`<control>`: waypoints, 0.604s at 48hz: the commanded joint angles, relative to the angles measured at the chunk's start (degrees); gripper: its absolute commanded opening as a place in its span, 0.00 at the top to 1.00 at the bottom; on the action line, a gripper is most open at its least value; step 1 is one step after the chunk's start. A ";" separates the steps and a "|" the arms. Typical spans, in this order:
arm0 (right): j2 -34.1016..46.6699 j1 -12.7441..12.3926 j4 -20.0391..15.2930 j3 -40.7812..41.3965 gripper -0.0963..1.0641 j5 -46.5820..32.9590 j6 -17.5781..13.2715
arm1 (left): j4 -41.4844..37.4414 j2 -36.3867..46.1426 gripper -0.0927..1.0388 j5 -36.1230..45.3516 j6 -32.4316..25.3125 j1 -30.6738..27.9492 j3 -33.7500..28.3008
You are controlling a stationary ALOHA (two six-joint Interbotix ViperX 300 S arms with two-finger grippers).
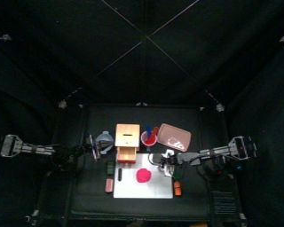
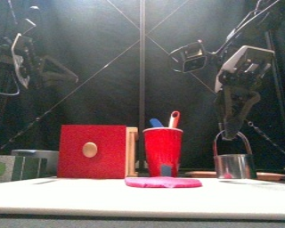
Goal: Get the cutter from the drawer then cut the dough then place the extra dough in the bowl
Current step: Shut the drawer
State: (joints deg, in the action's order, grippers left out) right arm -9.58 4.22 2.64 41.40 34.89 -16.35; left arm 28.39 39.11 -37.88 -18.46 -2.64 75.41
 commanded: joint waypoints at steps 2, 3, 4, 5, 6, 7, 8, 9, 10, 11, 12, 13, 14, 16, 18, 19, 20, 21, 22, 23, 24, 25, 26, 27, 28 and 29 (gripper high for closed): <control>-2.02 0.35 0.18 -0.35 0.43 -0.26 -0.53 | -0.09 -0.09 0.69 -0.18 0.00 -0.88 -1.32; -2.02 0.35 0.18 -0.35 0.41 -0.26 -0.53 | -0.09 -0.09 0.69 -0.18 0.00 -0.88 -1.32; -2.02 0.35 0.18 -0.35 0.39 -0.26 -0.53 | -0.18 -0.09 0.69 -0.18 0.00 -0.97 -1.32; -2.11 0.44 0.09 -0.44 0.37 -0.26 -0.53 | -0.18 -0.09 0.69 -0.18 0.00 -1.05 -1.32; -2.11 0.53 0.18 -0.53 0.35 -0.26 -0.53 | -0.18 -0.09 0.69 -0.18 0.00 -1.05 -1.41; -2.20 0.62 0.18 -0.62 0.33 -0.35 -0.53 | -0.18 -0.09 0.69 -0.18 0.00 -1.05 -1.41; -2.29 0.62 0.18 -0.70 0.32 -0.44 -0.62 | -0.18 -0.09 0.69 -0.18 0.00 -1.05 -1.41; -2.29 0.70 0.18 -0.70 0.30 -0.44 -0.53 | -0.18 -0.09 0.69 -0.18 0.00 -1.05 -1.41; -2.37 0.70 0.26 -0.79 0.29 -0.53 -0.53 | -0.18 -0.09 0.69 -0.18 0.00 -1.05 -1.41; -2.37 0.70 0.35 -0.97 0.28 -0.53 -0.62 | -0.09 -0.09 0.69 -0.18 0.00 -1.14 -1.41; -2.46 0.79 0.44 -1.14 0.27 -0.44 -0.53 | -0.09 -0.09 0.69 -0.18 0.00 -1.05 -1.41; -2.55 0.88 0.62 -1.32 0.26 -0.53 -0.53 | -0.18 -0.09 0.69 -0.18 0.00 -1.14 -1.41; -2.64 0.88 0.70 -1.58 0.26 -0.53 -0.62 | -0.09 -0.09 0.69 -0.18 0.00 -1.14 -1.41; -2.72 0.88 1.23 -2.46 0.26 -0.62 -0.62 | -0.18 -0.09 0.69 -0.18 -0.09 -1.58 -1.49; -2.81 0.88 2.20 -3.34 0.26 -1.14 -0.62 | -0.09 -0.09 0.69 -0.18 0.00 -2.11 -1.67; -2.81 0.79 2.90 -3.96 0.26 -1.76 -0.62 | 0.00 -0.09 0.69 -0.09 0.09 -2.37 -1.76; -2.72 0.70 3.52 -4.48 0.26 -2.29 -0.62 | 0.26 -0.35 0.70 0.18 0.35 -2.90 -1.93; -2.64 0.62 4.39 -5.10 0.26 -3.34 -0.62 | 0.88 -0.53 0.69 0.79 0.35 -3.96 -2.29; -2.37 0.62 5.36 -5.71 0.26 -4.48 -0.53 | 1.76 -0.70 0.70 1.93 0.18 -5.19 -2.99; -2.20 0.62 6.42 -6.42 0.26 -5.71 -0.44 | 2.46 -0.88 0.69 3.52 0.09 -6.42 -3.78; -2.02 0.53 7.56 -7.12 0.26 -7.21 -0.53 | 2.90 -1.05 0.69 5.63 -0.09 -7.73 -4.75; -1.76 0.53 8.17 -7.47 0.26 -8.17 -0.53 | 2.99 -1.23 0.69 7.12 -0.26 -8.70 -5.63; -1.32 0.44 9.05 -8.09 0.27 -9.67 -0.53 | 2.81 -1.41 0.69 9.67 -0.35 -10.46 -6.94; -0.70 0.44 9.67 -8.61 0.27 -11.16 -0.62 | 2.46 -1.67 0.69 12.48 -0.35 -12.30 -8.35; -0.09 0.26 9.84 -9.14 0.27 -12.66 -0.62 | 1.93 -1.85 0.69 15.56 -0.44 -14.24 -9.84; 0.44 0.26 9.84 -9.49 0.27 -13.45 -0.53 | 1.32 -2.11 0.70 18.81 -0.53 -16.17 -11.43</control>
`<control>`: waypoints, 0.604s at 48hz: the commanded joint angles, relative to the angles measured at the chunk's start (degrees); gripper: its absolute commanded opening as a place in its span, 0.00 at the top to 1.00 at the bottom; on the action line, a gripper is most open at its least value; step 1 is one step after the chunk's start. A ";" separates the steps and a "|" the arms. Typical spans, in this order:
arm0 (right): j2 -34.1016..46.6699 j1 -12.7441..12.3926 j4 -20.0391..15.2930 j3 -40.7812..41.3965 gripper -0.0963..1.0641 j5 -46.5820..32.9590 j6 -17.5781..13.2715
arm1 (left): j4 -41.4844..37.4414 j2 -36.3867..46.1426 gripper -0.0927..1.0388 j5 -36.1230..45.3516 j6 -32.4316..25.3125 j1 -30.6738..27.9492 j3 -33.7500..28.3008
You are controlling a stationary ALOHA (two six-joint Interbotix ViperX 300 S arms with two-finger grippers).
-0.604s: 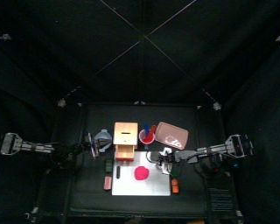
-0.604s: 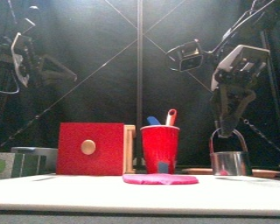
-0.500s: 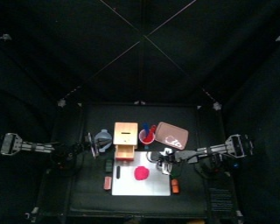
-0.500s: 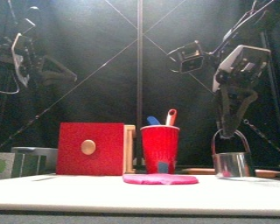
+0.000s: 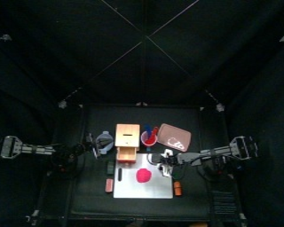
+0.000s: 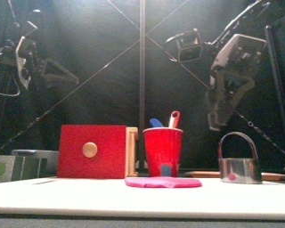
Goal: Get the cutter from the drawer then cut the dough then place the extra dough in the bowl
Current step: Shut the drawer
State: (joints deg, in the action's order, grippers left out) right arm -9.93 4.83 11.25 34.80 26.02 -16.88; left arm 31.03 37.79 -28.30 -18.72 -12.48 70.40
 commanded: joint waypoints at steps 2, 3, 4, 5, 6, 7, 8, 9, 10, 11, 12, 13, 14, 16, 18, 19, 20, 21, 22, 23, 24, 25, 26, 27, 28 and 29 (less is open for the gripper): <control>2.72 -0.79 1.14 -3.96 0.28 -7.29 -0.09 | -2.90 -1.49 0.70 15.91 -0.18 -10.20 -9.67; 3.60 -0.79 1.05 -4.31 0.29 -8.35 -0.09 | -3.60 -1.85 0.69 19.07 -0.26 -11.95 -11.25; 4.22 -0.79 0.97 -4.48 0.29 -9.05 0.00 | -4.22 -2.11 0.70 21.01 -0.26 -13.01 -12.22; 5.19 -0.79 0.79 -4.83 0.31 -10.02 -0.09 | -4.92 -2.55 0.70 23.82 -0.26 -14.59 -13.71; 6.15 -0.62 0.62 -5.19 0.32 -10.90 0.00 | -5.80 -2.99 0.69 26.72 -0.35 -15.91 -15.21; 7.03 -0.44 0.44 -5.45 0.34 -11.51 0.00 | -6.77 -3.60 0.69 29.09 -0.35 -17.05 -16.61; 7.65 -0.44 0.53 -5.71 0.35 -11.95 0.00 | -7.56 -3.96 0.70 30.50 -0.35 -17.75 -17.67; 8.44 -0.44 0.35 -6.06 0.37 -12.57 0.00 | -8.70 -4.57 0.69 32.52 -0.35 -18.72 -18.98; 9.14 -0.44 0.26 -6.33 0.40 -13.01 0.00 | -9.93 -5.36 0.69 34.01 -0.35 -19.60 -20.30; 9.93 -0.44 0.26 -6.86 0.43 -13.36 0.09 | -11.43 -6.42 0.69 35.77 -0.35 -20.48 -21.97; 10.46 -0.35 0.26 -7.21 0.46 -13.54 0.00 | -12.66 -7.29 0.69 36.91 -0.35 -21.01 -23.29; 11.07 -0.35 0.26 -7.65 0.49 -13.80 0.00 | -13.71 -8.53 0.70 38.06 -0.35 -21.36 -24.43; 11.60 -0.35 0.26 -8.09 0.51 -13.97 0.00 | -14.68 -9.76 0.69 39.20 -0.35 -21.71 -25.66; 12.57 -0.18 0.26 -9.23 0.57 -14.06 0.00 | -16.52 -12.66 0.70 41.13 -0.44 -21.97 -28.04; 13.18 0.18 0.44 -10.02 0.60 -14.06 0.00 | -17.84 -15.56 0.70 42.80 -0.53 -21.97 -30.06; 13.54 0.35 0.53 -10.46 0.62 -14.06 0.09 | -18.81 -17.40 0.70 43.68 -0.53 -22.06 -31.29; 13.89 0.44 0.53 -10.90 0.64 -14.06 0.09 | -19.69 -19.16 0.70 44.21 -0.70 -22.15 -32.52; 14.06 0.53 0.53 -11.16 0.65 -14.06 0.09 | -20.21 -20.39 0.70 44.56 -0.97 -22.15 -33.40; 14.41 0.70 0.44 -11.51 0.66 -14.06 0.09 | -21.09 -22.15 0.70 44.91 -1.23 -22.15 -34.63; 14.85 0.88 0.44 -11.78 0.67 -14.06 0.00 | -21.71 -23.99 0.70 45.44 -1.58 -22.59 -36.04; 15.21 0.97 0.35 -12.13 0.68 -14.06 0.00 | -22.24 -25.58 0.70 46.05 -1.93 -22.94 -37.44; 15.64 1.05 0.26 -12.39 0.68 -14.06 0.00 | -22.41 -27.25 0.70 46.93 -2.46 -23.38 -38.94; 16.00 1.32 0.26 -12.74 0.69 -14.06 0.00 | -22.50 -28.74 0.70 48.16 -3.08 -23.73 -40.52; 16.44 1.41 0.26 -13.27 0.70 -14.06 0.00 | -22.41 -30.15 0.70 49.57 -3.78 -24.08 -42.10; 16.79 1.49 0.26 -13.54 0.70 -14.06 0.00 | -22.41 -30.94 0.70 50.45 -4.31 -24.26 -43.07; 17.40 1.58 0.35 -14.15 0.71 -14.06 0.00 | -22.41 -32.26 0.70 51.94 -5.27 -24.52 -44.38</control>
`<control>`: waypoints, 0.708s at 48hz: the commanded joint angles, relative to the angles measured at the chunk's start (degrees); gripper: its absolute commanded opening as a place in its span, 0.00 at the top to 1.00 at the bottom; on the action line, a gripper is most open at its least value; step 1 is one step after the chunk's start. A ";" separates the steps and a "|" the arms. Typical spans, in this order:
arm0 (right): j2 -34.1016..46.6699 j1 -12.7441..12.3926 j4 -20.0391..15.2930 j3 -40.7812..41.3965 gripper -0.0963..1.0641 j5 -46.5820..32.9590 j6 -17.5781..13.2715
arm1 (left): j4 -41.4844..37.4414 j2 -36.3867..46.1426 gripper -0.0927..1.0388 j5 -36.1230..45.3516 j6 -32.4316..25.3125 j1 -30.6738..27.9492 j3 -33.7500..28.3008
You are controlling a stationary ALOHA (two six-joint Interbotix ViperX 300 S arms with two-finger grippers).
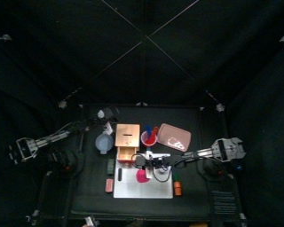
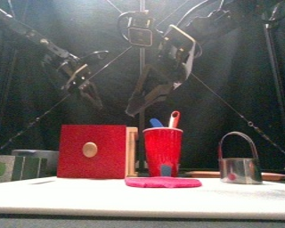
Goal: Get the cutter from the drawer then cut the dough then place the extra dough in the bowl
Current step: Shut the drawer
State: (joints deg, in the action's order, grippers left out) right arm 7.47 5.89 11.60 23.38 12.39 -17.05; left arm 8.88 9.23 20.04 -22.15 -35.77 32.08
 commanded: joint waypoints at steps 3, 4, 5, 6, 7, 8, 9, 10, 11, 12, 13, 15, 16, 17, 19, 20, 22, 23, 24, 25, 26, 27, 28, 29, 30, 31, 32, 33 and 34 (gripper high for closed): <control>1.41 0.70 0.26 -4.31 0.74 -0.35 0.18 | 0.09 -7.03 0.70 6.86 -4.92 -1.85 -9.49; 2.02 0.79 0.44 -4.83 0.76 -0.26 0.26 | 0.53 -8.26 0.70 8.17 -6.15 -2.11 -10.55; 2.72 0.79 0.62 -5.27 0.78 -0.18 0.26 | 1.14 -9.32 0.70 9.23 -7.38 -2.29 -11.60; 3.16 0.79 0.70 -5.63 0.79 -0.09 0.26 | 1.67 -10.02 0.70 9.93 -8.17 -2.46 -12.30; 3.69 0.79 0.97 -6.06 0.82 0.00 0.26 | 2.72 -10.81 0.70 10.90 -9.32 -2.72 -12.92; 4.22 0.70 1.23 -6.50 0.84 0.18 0.26 | 4.04 -11.60 0.70 11.78 -10.46 -2.90 -13.62; 4.57 0.62 1.49 -7.03 0.85 0.44 0.26 | 5.19 -12.22 0.70 12.39 -11.51 -3.16 -14.24; 5.01 0.53 1.49 -7.47 0.86 0.62 0.26 | 6.42 -13.01 0.70 12.74 -12.66 -3.43 -14.77; 5.27 0.44 1.49 -7.82 0.87 0.79 0.26 | 7.21 -13.54 0.70 12.92 -13.54 -3.60 -15.03; 5.63 0.44 1.41 -8.26 0.87 0.88 0.26 | 8.26 -14.24 0.70 13.18 -14.77 -3.87 -15.47; 5.89 0.44 1.41 -8.61 0.87 0.97 0.26 | 8.88 -14.59 0.70 13.27 -15.64 -4.04 -15.64; 6.86 0.26 1.58 -9.58 0.87 1.23 0.26 | 10.81 -15.47 0.70 13.71 -18.19 -4.39 -16.00; 7.21 0.26 1.67 -10.11 0.87 1.32 0.26 | 11.78 -15.73 0.70 13.97 -19.34 -4.48 -16.08; 7.47 0.26 1.67 -10.37 0.87 1.41 0.26 | 12.39 -15.82 0.70 14.06 -20.04 -4.57 -16.08; 8.26 0.18 1.76 -11.25 0.87 1.58 0.26 | 13.97 -16.00 0.70 14.15 -21.45 -4.75 -15.91; 8.70 0.18 1.67 -11.78 0.87 1.67 0.26 | 14.59 -16.08 0.70 14.15 -22.15 -4.75 -15.73; 9.67 0.09 1.76 -12.74 0.87 2.02 0.26 | 15.64 -16.17 0.70 14.15 -23.29 -4.92 -15.56; 10.11 0.00 1.76 -13.18 0.87 2.11 0.26 | 15.82 -16.17 0.70 14.15 -23.55 -5.01 -15.47; 10.63 -0.18 1.76 -13.71 0.87 2.46 0.26 | 16.17 -16.17 0.70 14.15 -23.91 -5.01 -15.38; 11.25 -0.26 1.76 -14.50 0.87 3.08 0.26 | 16.26 -16.17 0.70 14.15 -24.17 -5.01 -15.21; 11.78 -0.35 1.85 -15.12 0.87 3.52 0.26 | 16.26 -16.17 0.70 14.06 -24.26 -5.01 -15.03; 12.13 -0.44 1.93 -15.64 0.87 4.04 0.35 | 16.26 -16.17 0.70 14.15 -24.26 -5.01 -14.94; 12.57 -0.53 2.02 -16.17 0.87 4.57 0.35 | 16.26 -16.17 0.70 14.15 -24.35 -5.01 -14.85; 13.01 -0.62 2.11 -16.61 0.87 5.19 0.35 | 16.17 -16.26 0.70 14.15 -24.35 -5.01 -14.77; 13.27 -0.70 2.20 -17.05 0.87 5.71 0.35 | 16.17 -16.35 0.70 14.06 -24.35 -5.01 -14.77; 13.62 -0.70 2.46 -17.40 0.87 6.33 0.35 | 16.17 -16.35 0.70 14.15 -24.35 -5.01 -14.68; 13.97 -0.79 2.72 -17.84 0.87 7.12 0.35 | 16.17 -16.44 0.70 14.06 -24.35 -5.01 -14.59; 14.15 -0.79 2.99 -18.11 0.87 7.82 0.35 | 16.17 -16.52 0.70 14.15 -24.35 -4.92 -14.59; 14.33 -0.79 3.25 -18.37 0.87 8.35 0.35 | 16.17 -16.52 0.70 14.15 -24.35 -4.92 -14.59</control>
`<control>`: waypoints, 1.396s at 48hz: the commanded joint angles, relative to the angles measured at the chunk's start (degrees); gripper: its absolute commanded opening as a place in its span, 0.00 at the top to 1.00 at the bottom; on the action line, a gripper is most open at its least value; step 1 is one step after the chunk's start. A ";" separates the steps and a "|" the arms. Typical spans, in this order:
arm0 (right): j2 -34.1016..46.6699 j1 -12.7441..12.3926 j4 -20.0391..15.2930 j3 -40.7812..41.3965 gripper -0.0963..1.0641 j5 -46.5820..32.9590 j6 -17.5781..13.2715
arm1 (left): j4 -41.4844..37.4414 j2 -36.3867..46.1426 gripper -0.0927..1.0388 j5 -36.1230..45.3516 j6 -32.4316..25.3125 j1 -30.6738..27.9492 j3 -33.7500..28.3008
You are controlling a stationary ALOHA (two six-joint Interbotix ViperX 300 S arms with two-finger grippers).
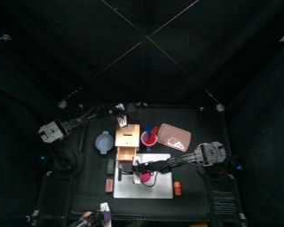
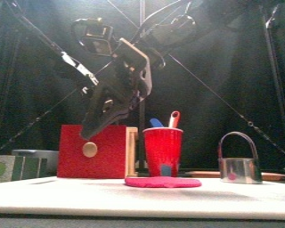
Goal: Get the cutter from the drawer then cut the dough then place the extra dough in the bowl
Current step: Shut the drawer
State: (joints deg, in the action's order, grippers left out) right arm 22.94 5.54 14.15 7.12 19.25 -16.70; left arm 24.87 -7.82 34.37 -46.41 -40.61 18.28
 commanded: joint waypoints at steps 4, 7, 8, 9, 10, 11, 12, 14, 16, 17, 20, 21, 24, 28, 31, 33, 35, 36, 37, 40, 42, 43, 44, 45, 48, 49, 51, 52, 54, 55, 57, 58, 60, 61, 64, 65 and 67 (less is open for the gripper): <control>-0.79 -0.70 1.67 -2.72 0.87 2.37 0.00 | 0.18 0.09 0.70 -0.09 -0.18 0.09 -0.70; -0.79 -1.05 2.20 -2.99 0.87 2.72 -0.09 | 0.09 -0.35 0.70 0.00 -0.18 0.18 -0.70; -0.79 -1.14 2.37 -2.99 0.87 2.72 0.00 | 0.00 -0.53 0.70 0.00 -0.18 0.18 -0.70; -0.79 -1.23 2.37 -3.08 0.87 2.72 -0.09 | -0.09 -0.79 0.70 0.09 -0.18 0.18 -0.70; -0.79 -1.32 2.37 -3.16 0.87 2.72 0.00 | -0.26 -1.05 0.70 0.18 -0.18 0.18 -0.70; -0.70 -1.49 2.37 -3.16 0.87 2.72 0.00 | -0.44 -1.23 0.70 0.09 -0.18 0.18 -0.70; -0.79 -1.67 2.46 -3.25 0.87 2.72 0.00 | -0.62 -1.32 0.70 0.09 -0.18 0.18 -0.70; -0.70 -1.85 2.46 -3.34 0.87 2.72 0.00 | -0.70 -1.49 0.70 0.09 -0.18 0.26 -0.70; -0.62 -2.11 2.46 -3.34 0.87 2.72 0.00 | -0.79 -1.67 0.70 0.18 -0.18 0.26 -0.70; -0.62 -2.20 2.46 -3.34 0.87 2.72 0.00 | -0.79 -1.67 0.70 0.18 -0.18 0.26 -0.70; -0.35 -2.55 2.46 -3.34 0.87 2.72 0.00 | -0.88 -1.67 0.70 0.18 -0.18 0.26 -0.70; -0.26 -2.72 2.64 -3.34 0.87 2.72 0.00 | -0.97 -1.67 0.70 0.18 -0.26 0.26 -0.70; 0.09 -2.99 3.16 -3.43 0.87 2.72 0.00 | -1.23 -1.67 0.70 0.18 -0.18 0.26 -0.62; 0.18 -3.78 4.13 -3.34 0.87 2.81 0.00 | -1.41 -1.67 0.70 0.18 -0.18 0.26 -0.44; 0.09 -4.48 4.92 -3.43 0.87 3.08 0.00 | -1.41 -1.67 0.70 0.18 -0.18 0.26 -0.26; 0.09 -4.83 5.27 -3.52 0.87 3.25 0.00 | -1.41 -1.67 0.70 0.18 -0.18 0.26 -0.09; 0.09 -5.27 5.63 -3.69 0.87 3.60 0.18 | -1.41 -1.67 0.70 0.18 -0.18 0.26 0.18; 0.09 -5.54 5.89 -3.69 0.87 3.78 0.26 | -1.41 -1.67 0.71 0.18 -0.18 0.26 0.26; 0.09 -5.63 5.98 -3.69 0.87 4.04 0.35 | -1.41 -1.67 0.71 0.18 -0.18 0.26 0.35; 0.00 -6.06 6.94 -3.87 0.87 5.10 0.35 | -1.41 -1.67 0.71 0.18 -0.18 0.26 0.62; -0.09 -6.33 7.47 -3.96 0.87 5.80 0.35 | -1.41 -1.67 0.71 0.26 -0.18 0.26 0.88; -0.18 -6.33 7.73 -4.04 0.87 6.24 0.35 | -1.41 -1.58 0.71 0.26 -0.18 0.26 0.97; -0.18 -6.42 8.00 -4.13 0.87 6.59 0.35 | -1.41 -1.58 0.71 0.18 -0.18 0.26 1.14; -0.26 -6.50 8.17 -4.22 0.87 6.86 0.35 | -1.41 -1.58 0.71 0.18 -0.18 0.26 1.23; -0.44 -6.59 8.88 -4.48 0.87 7.38 0.35 | -1.32 -1.32 0.71 0.18 -0.09 0.26 1.58; -0.44 -6.68 8.88 -4.48 0.87 7.47 0.35 | -1.32 -1.32 0.71 0.18 -0.09 0.26 1.67; -0.44 -6.68 9.32 -4.57 0.87 7.56 0.35 | -1.32 -1.23 0.71 0.18 -0.09 0.26 1.85; -0.44 -6.77 9.49 -4.57 0.87 7.56 0.35 | -1.32 -1.14 0.71 0.18 -0.09 0.26 1.93; -0.44 -7.03 9.84 -4.57 0.87 7.65 0.35 | -1.32 -1.14 0.71 0.18 -0.09 0.26 2.02; -0.44 -7.12 9.84 -4.57 0.87 7.65 0.35 | -1.32 -1.14 0.71 0.18 -0.09 0.26 2.11; -0.44 -7.47 10.02 -4.66 0.87 7.56 0.35 | -1.32 -1.14 0.71 0.18 -0.09 0.26 2.11; -0.44 -7.65 10.02 -4.75 0.87 7.65 0.44 | -1.32 -1.14 0.71 0.18 -0.09 0.26 2.11; -0.44 -8.00 10.02 -4.83 0.87 7.65 0.44 | -1.32 -1.14 0.71 0.18 -0.09 0.26 2.11; -0.44 -8.09 10.02 -4.92 0.87 7.65 0.44 | -1.32 -1.14 0.71 0.09 -0.09 0.35 2.11; -0.44 -8.61 10.11 -4.92 0.87 7.65 0.53 | -1.32 -1.14 0.71 0.18 -0.09 0.26 2.11; -0.44 -8.79 10.28 -4.92 0.87 7.65 0.53 | -1.32 -1.14 0.71 0.18 -0.09 0.35 2.11; -0.44 -9.14 10.72 -4.83 0.87 7.65 0.53 | -1.32 -1.14 0.71 0.09 -0.09 0.35 2.11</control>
State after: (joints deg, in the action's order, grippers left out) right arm 24.61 -2.20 24.17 3.43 27.07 -16.26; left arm 23.55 -9.84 34.37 -46.49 -40.61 20.65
